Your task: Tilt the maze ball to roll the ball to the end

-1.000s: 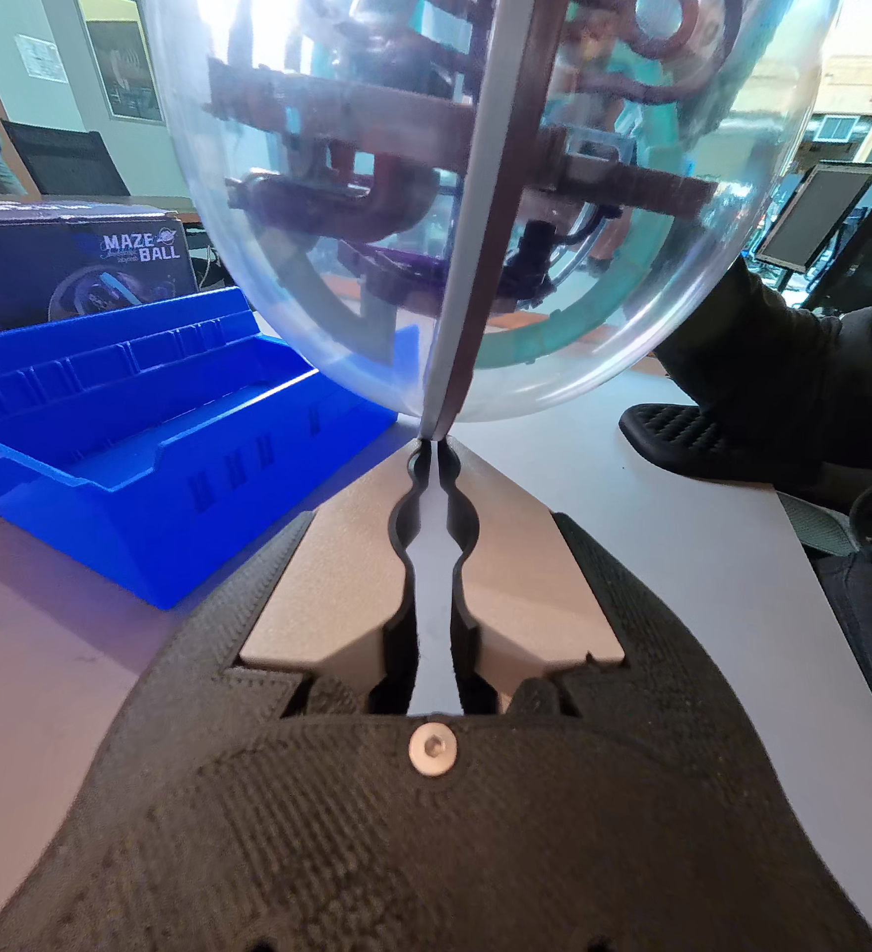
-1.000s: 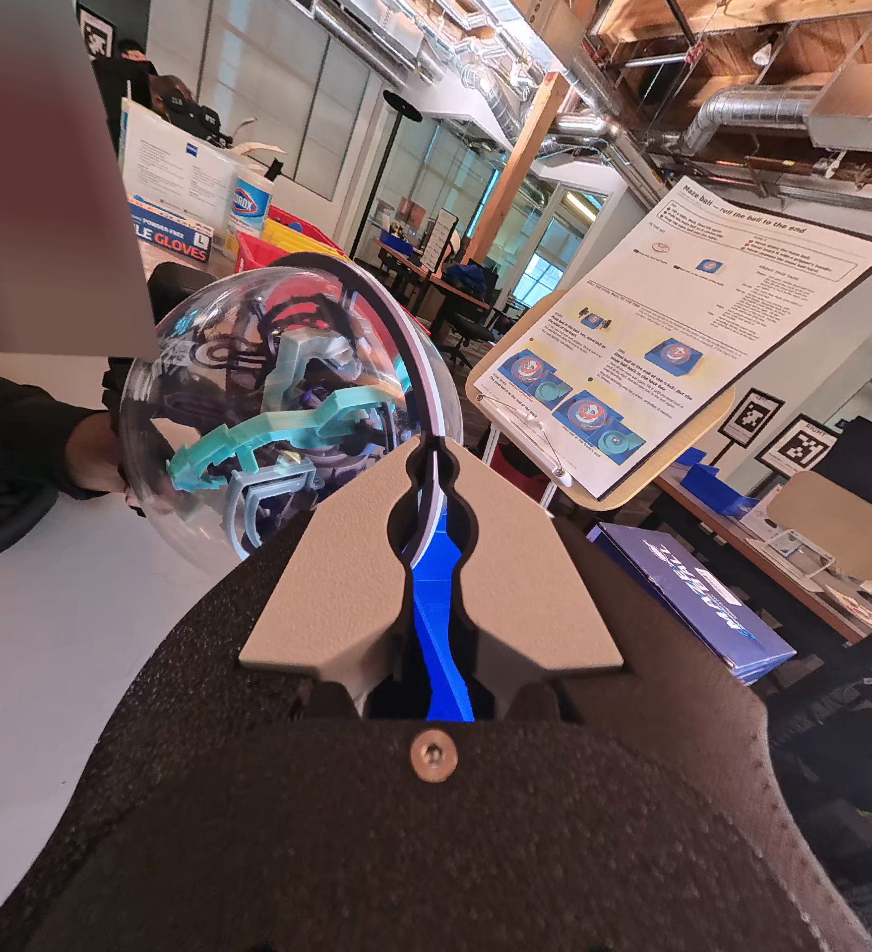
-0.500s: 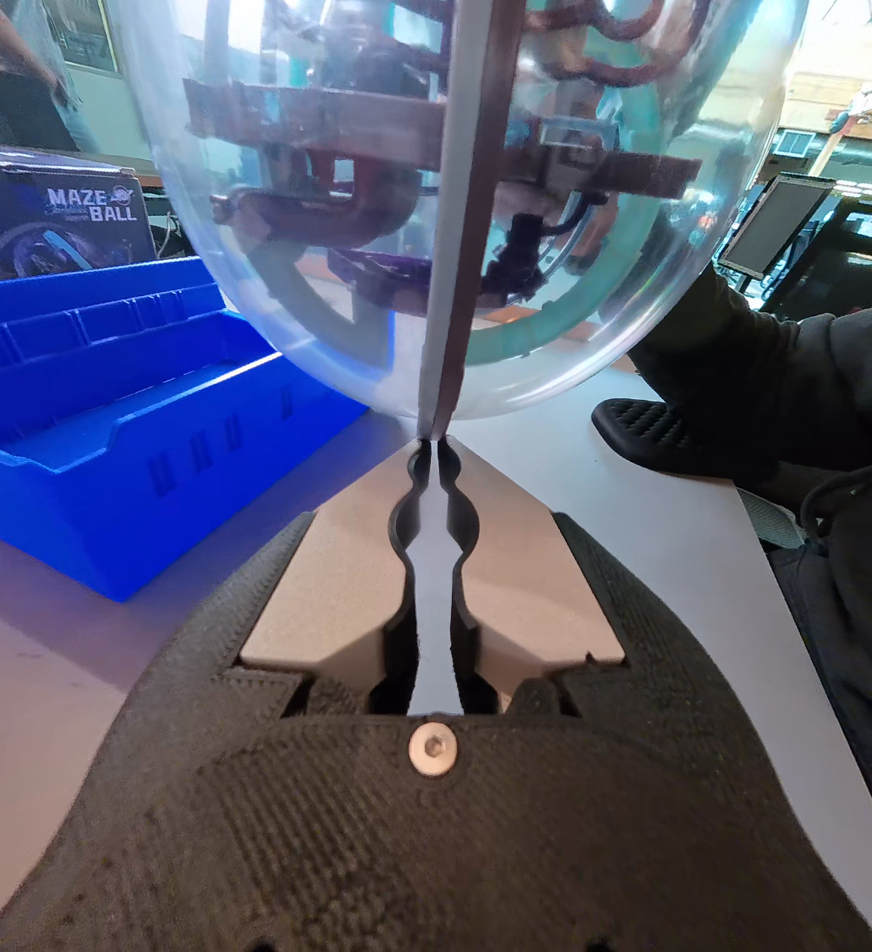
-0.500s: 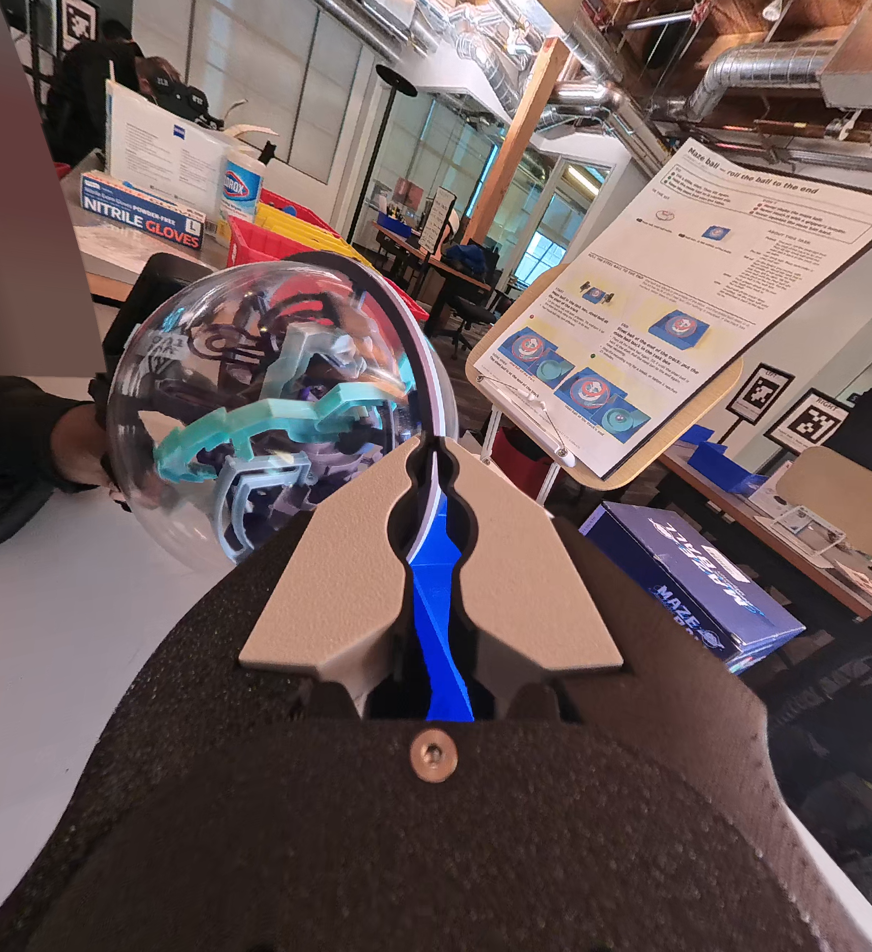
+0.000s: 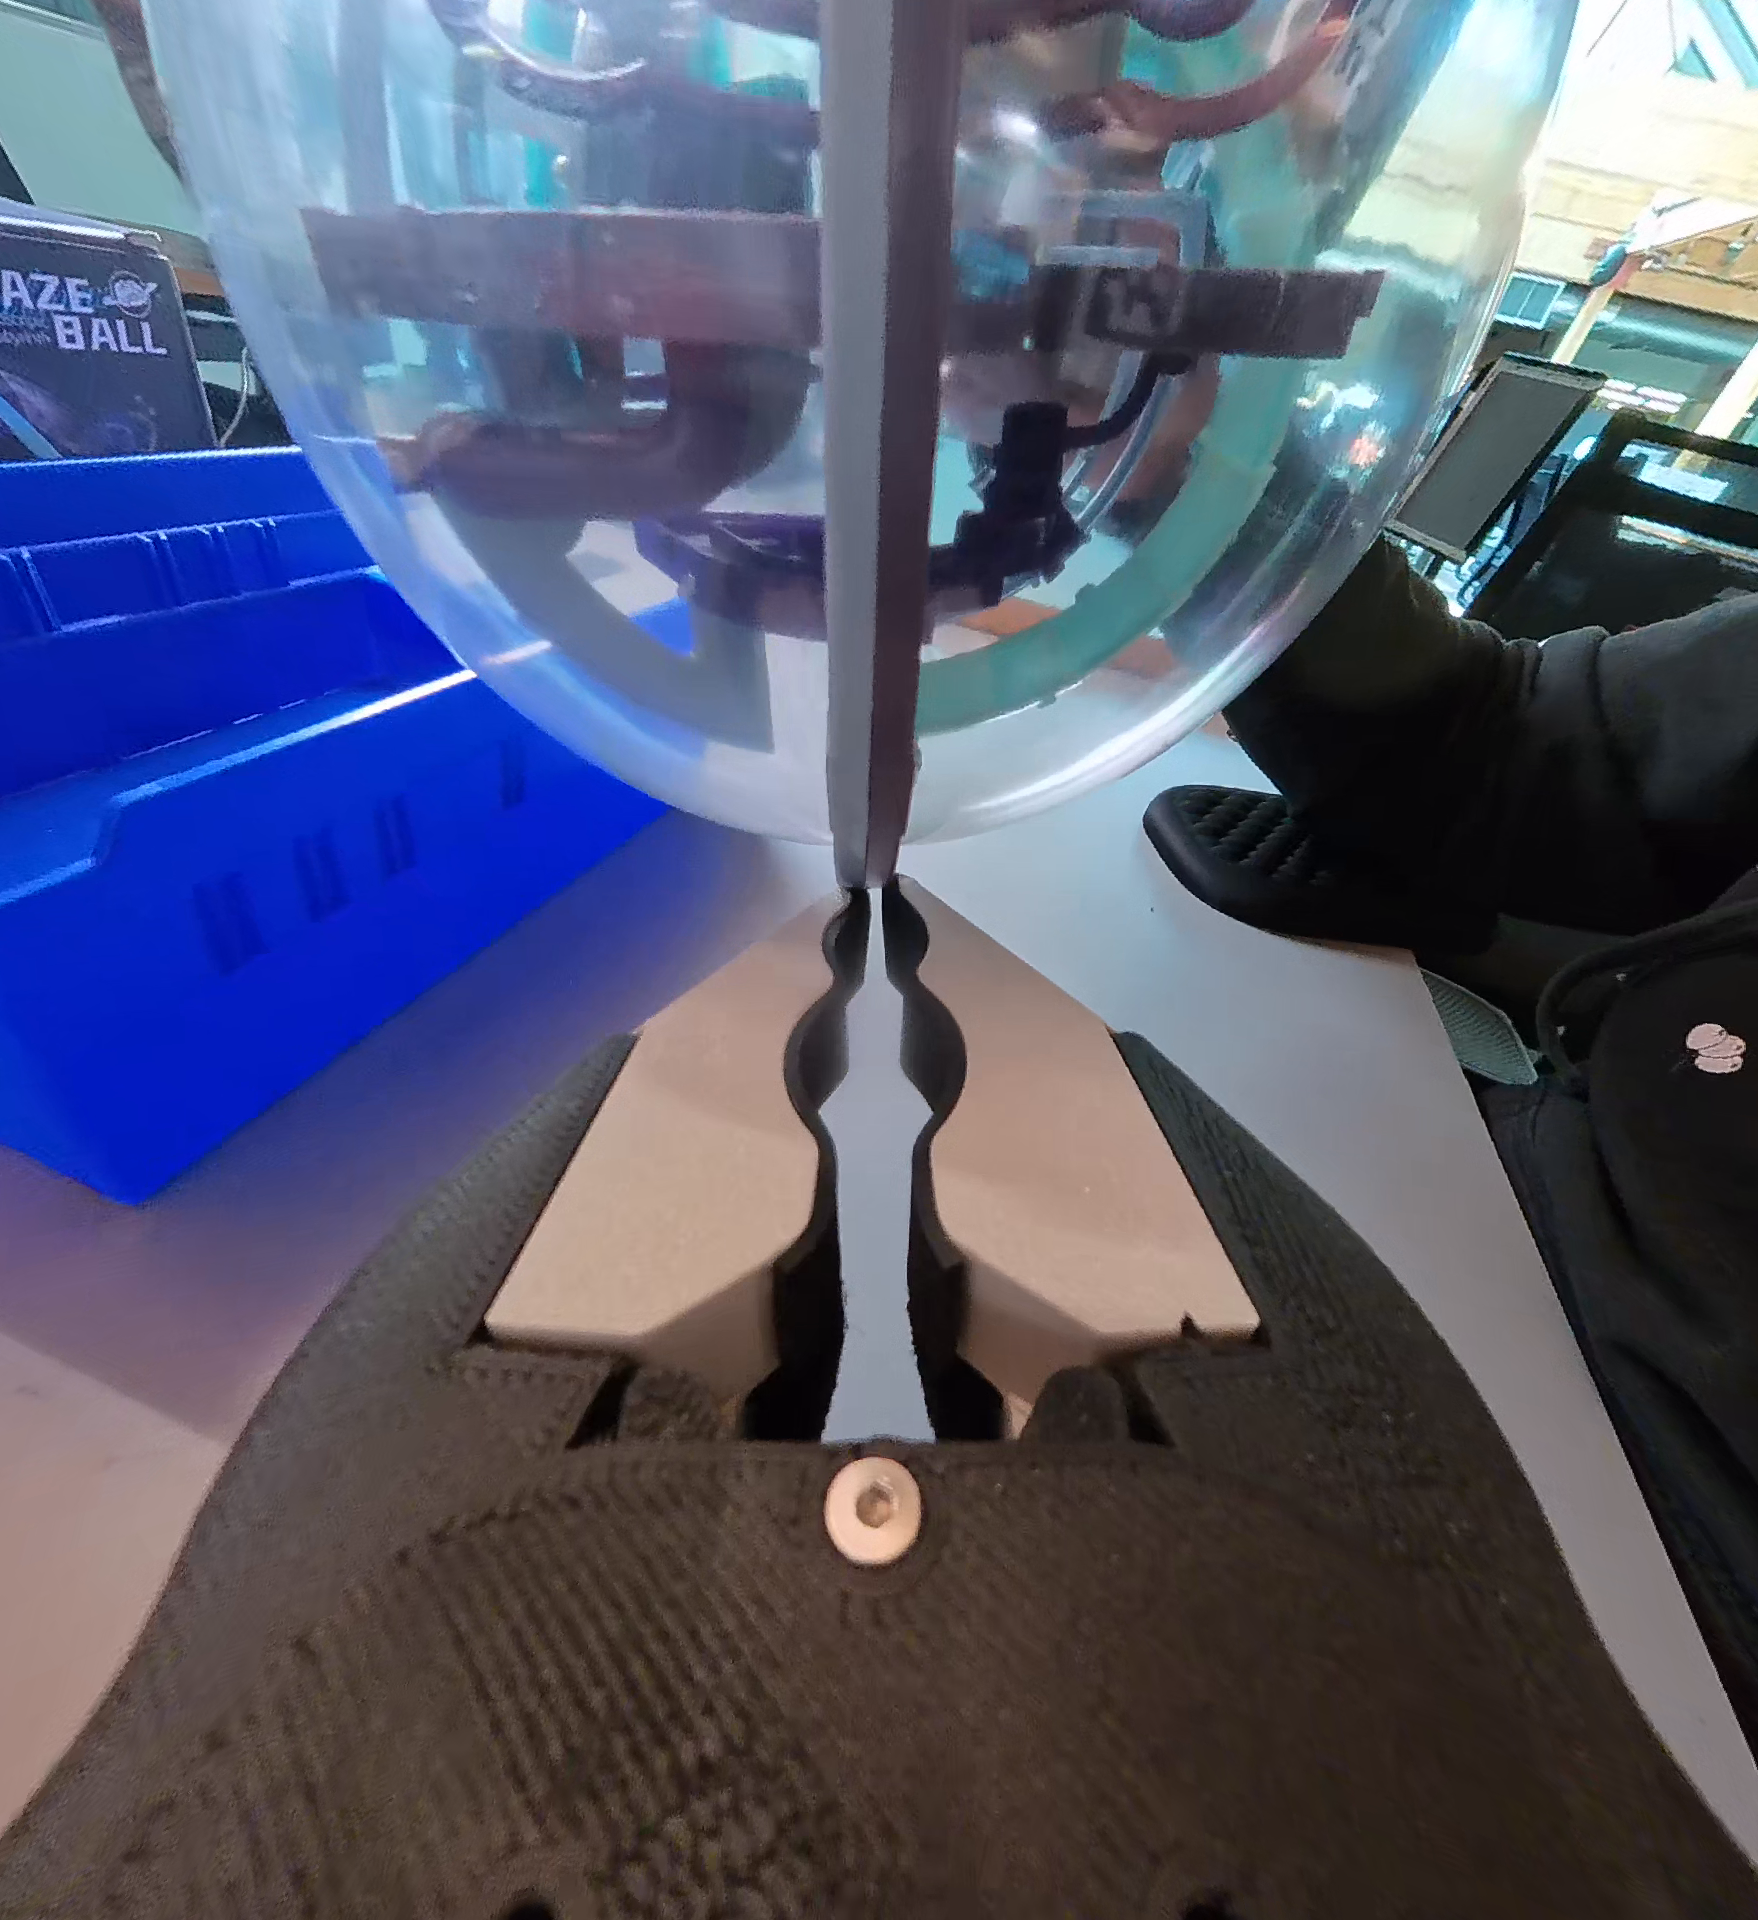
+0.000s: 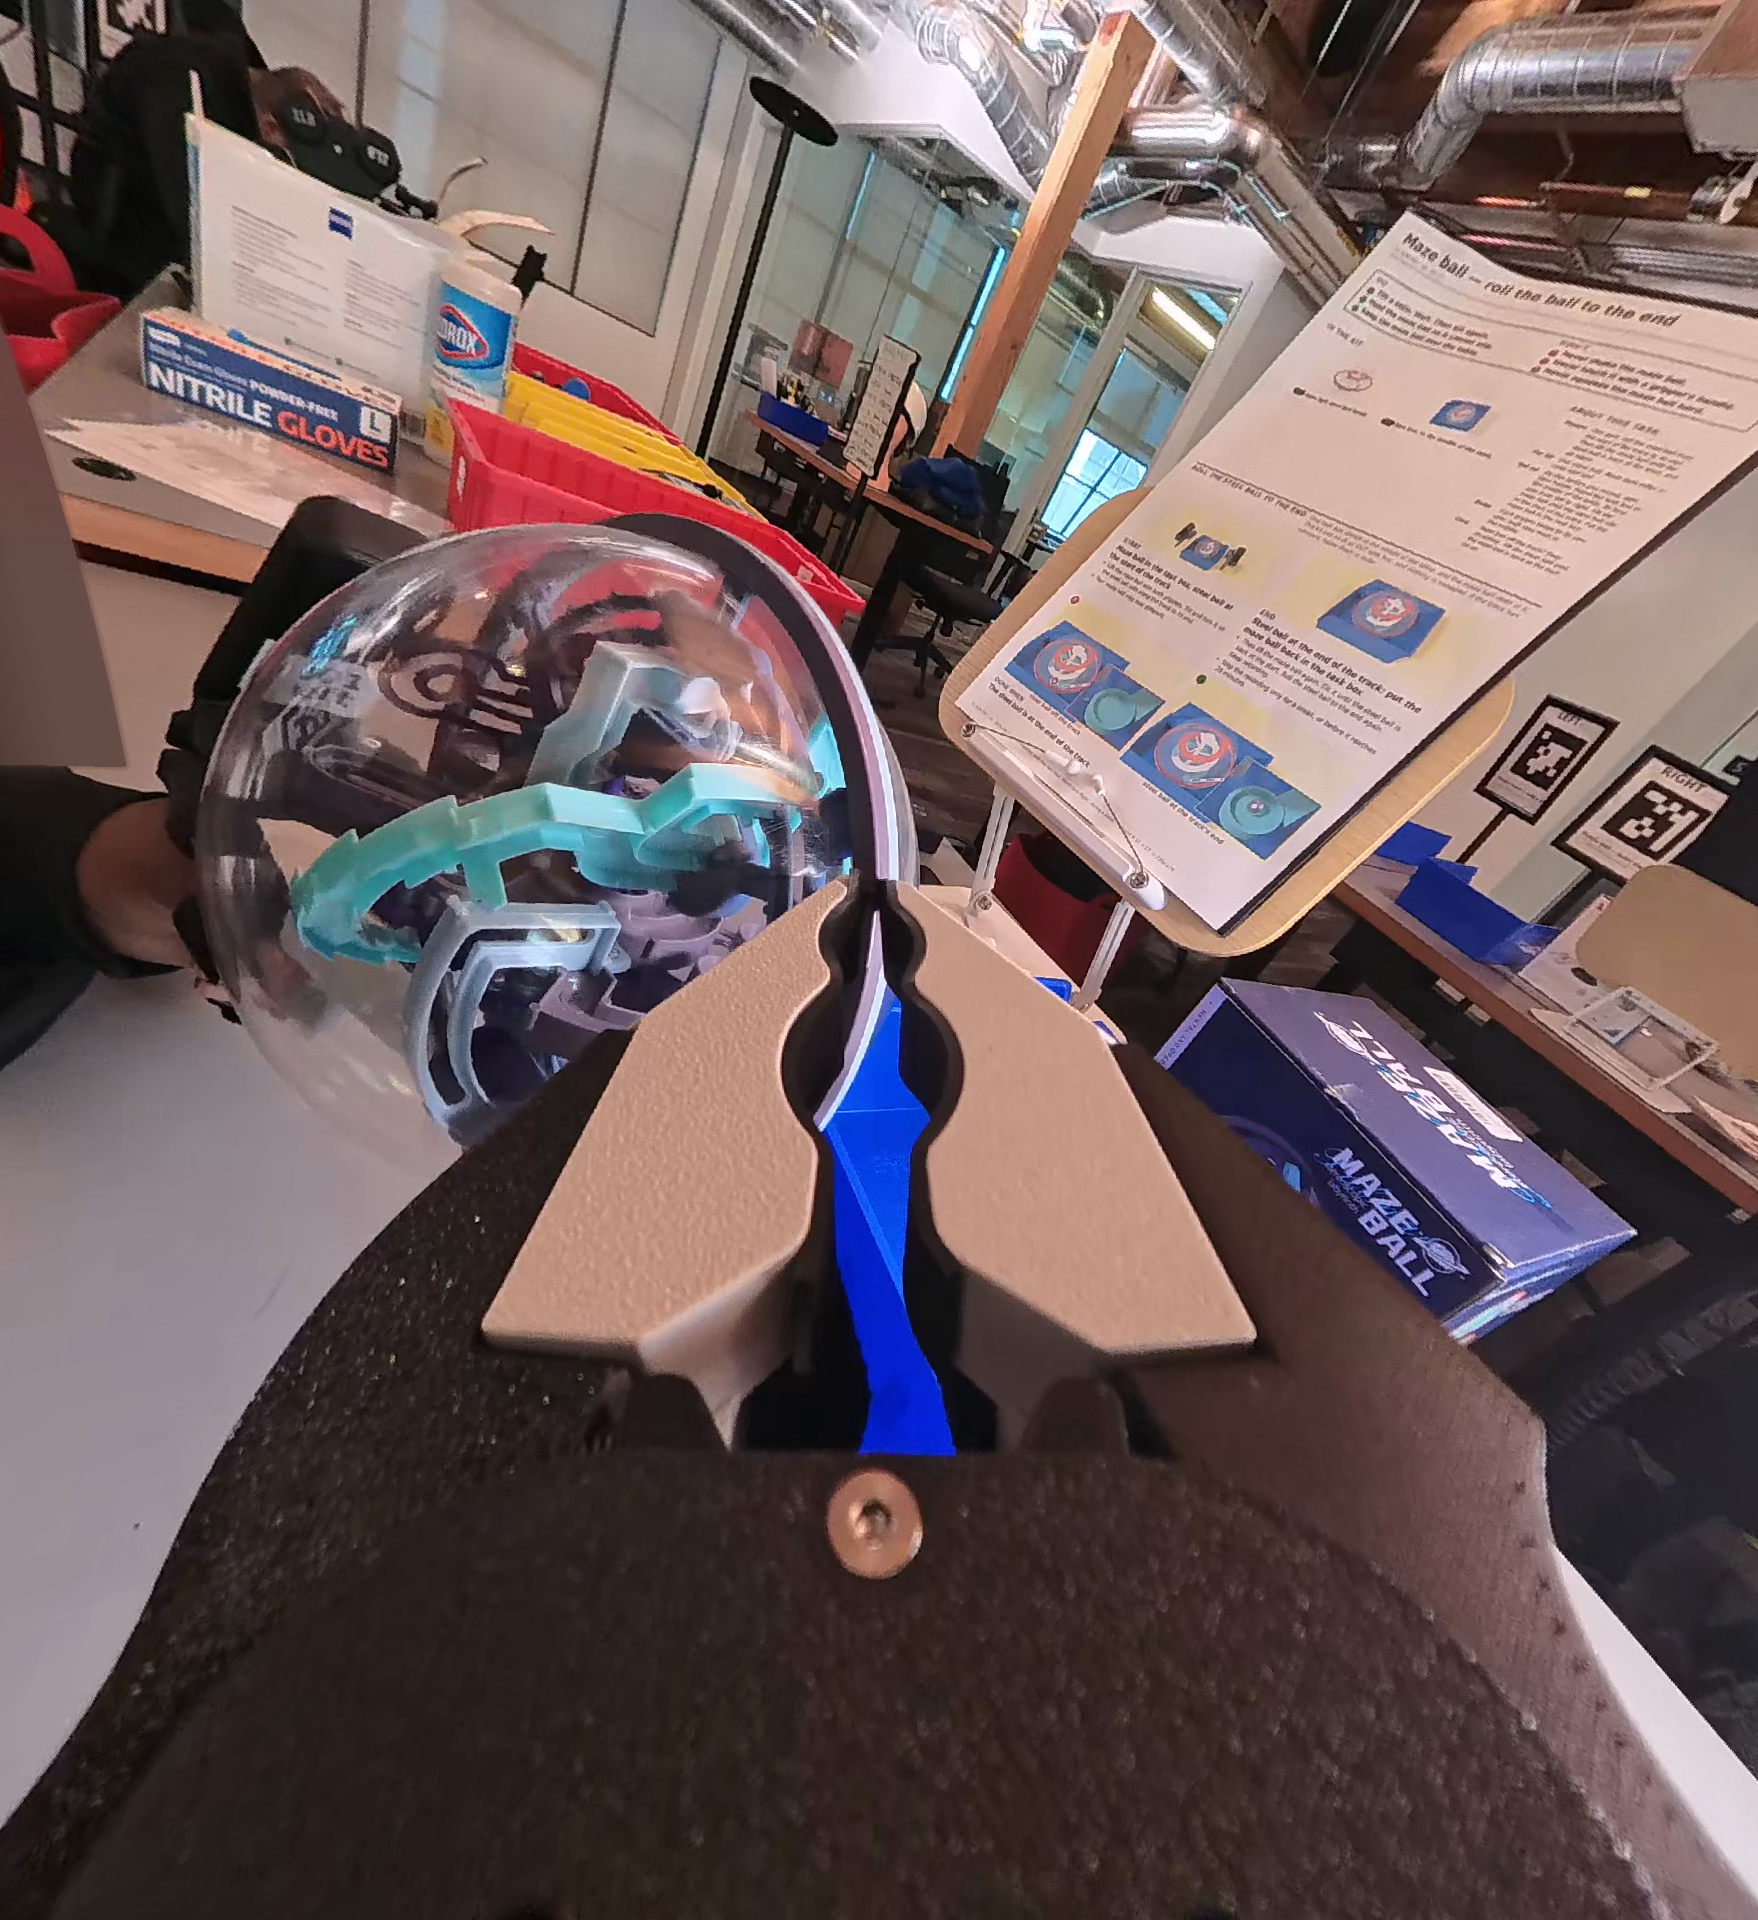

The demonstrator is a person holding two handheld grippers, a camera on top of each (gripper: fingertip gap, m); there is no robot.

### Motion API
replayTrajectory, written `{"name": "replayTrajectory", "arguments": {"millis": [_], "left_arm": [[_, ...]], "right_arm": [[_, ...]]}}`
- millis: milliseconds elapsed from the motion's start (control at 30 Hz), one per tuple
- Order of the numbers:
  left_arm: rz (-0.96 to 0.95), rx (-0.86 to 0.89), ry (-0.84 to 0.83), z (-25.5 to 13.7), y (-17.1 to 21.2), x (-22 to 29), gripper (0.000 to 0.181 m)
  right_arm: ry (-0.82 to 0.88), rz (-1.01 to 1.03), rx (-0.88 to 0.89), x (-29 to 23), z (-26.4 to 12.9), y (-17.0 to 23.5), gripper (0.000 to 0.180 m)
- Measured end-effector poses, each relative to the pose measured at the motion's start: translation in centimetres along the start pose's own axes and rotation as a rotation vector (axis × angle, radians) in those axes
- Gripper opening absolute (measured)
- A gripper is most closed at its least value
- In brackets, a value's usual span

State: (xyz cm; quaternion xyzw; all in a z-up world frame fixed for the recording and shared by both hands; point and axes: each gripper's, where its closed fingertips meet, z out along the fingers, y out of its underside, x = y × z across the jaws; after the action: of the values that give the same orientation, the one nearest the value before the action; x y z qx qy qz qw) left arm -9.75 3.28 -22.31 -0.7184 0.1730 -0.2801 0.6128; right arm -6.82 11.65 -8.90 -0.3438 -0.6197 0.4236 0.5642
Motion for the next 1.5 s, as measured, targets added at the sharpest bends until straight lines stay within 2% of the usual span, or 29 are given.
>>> {"name": "replayTrajectory", "arguments": {"millis": [600, 933, 1100, 1200, 1300, 1367, 1500], "left_arm": [[-0.011, -0.014, 0.024, 0.2, 0.5, 0.3, 0.0], [-0.053, -0.08, 0.058, 0.6, 1.9, 0.8, 0.0], [-0.083, -0.141, 0.073, 1.0, 3.3, 1.2, 0.0], [-0.105, -0.095, 0.128, 0.9, 2.4, 2.2, 0.0], [-0.075, -0.163, 0.074, 1.2, 3.3, 1.9, 0.0], [-0.09, -0.139, 0.077, 1.1, 2.9, 1.8, 0.0], [-0.076, -0.121, 0.058, 0.7, 2.5, 1.1, 0.0]], "right_arm": [[-0.004, 0.019, -0.025, 0.2, 0.1, 0.8, 0.0], [-0.04, 0.103, -0.045, 0.2, 0.2, 2.4, 0.0], [-0.071, 0.164, -0.062, -0.1, 0.4, 4.1, 0.0], [-0.113, 0.208, -0.088, -1.4, 0.7, 5.5, 0.0], [-0.136, 0.181, -0.181, -2.9, 1.1, 8.3, 0.0], [-0.147, 0.236, -0.165, -3.2, 0.8, 8.8, 0.0], [-0.147, 0.205, -0.236, -3.6, -0.2, 11.1, 0.0]]}}
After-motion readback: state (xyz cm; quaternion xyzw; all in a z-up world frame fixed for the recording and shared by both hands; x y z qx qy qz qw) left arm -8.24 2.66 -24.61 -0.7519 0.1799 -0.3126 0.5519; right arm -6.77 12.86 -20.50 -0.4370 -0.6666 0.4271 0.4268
